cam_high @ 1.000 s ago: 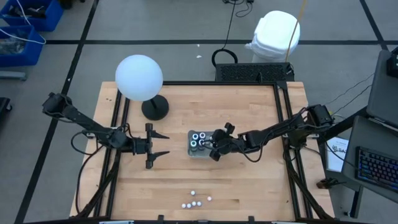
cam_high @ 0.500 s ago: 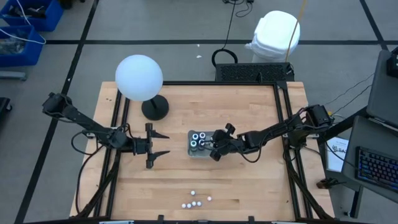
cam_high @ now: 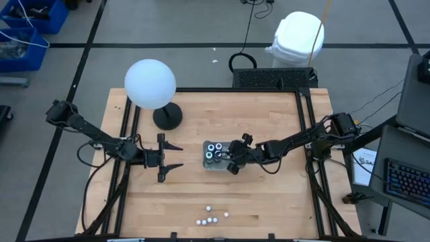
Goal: Pick & Place food coloring
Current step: Put the small green food coloring bottle into the gray bin
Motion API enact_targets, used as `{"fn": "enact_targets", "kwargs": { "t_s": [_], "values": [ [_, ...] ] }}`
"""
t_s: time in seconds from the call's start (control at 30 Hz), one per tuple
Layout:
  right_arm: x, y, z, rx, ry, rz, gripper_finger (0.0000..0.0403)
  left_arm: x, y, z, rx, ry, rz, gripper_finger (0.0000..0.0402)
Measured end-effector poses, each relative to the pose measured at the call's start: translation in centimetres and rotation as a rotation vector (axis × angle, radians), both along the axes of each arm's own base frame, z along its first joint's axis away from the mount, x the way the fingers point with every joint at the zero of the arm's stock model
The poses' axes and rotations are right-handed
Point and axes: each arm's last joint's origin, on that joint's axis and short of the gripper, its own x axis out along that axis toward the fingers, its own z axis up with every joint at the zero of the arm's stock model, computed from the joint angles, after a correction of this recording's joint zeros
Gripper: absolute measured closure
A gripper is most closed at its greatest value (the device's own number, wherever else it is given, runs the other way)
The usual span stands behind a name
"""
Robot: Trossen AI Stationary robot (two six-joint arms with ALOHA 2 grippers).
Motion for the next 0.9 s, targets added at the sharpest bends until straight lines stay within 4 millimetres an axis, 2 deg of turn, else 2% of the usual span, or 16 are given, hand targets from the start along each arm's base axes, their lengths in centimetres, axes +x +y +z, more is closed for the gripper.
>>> {"fn": "enact_targets", "kwargs": {
  "t_s": [0.37, 0.9],
  "values": [
    [0.22, -0.79, -0.06, 0.052, 0.026, 0.090, 0.0339, 0.00, 0.00, -0.23, 0.018, 0.021, -0.001, 0.0131],
    [0.38, -0.79, 0.03, 0.005, 0.042, 0.210, 0.0339, 0.00, 0.00, -0.34, 0.016, 0.032, -0.001, 0.0131]
  ]
}}
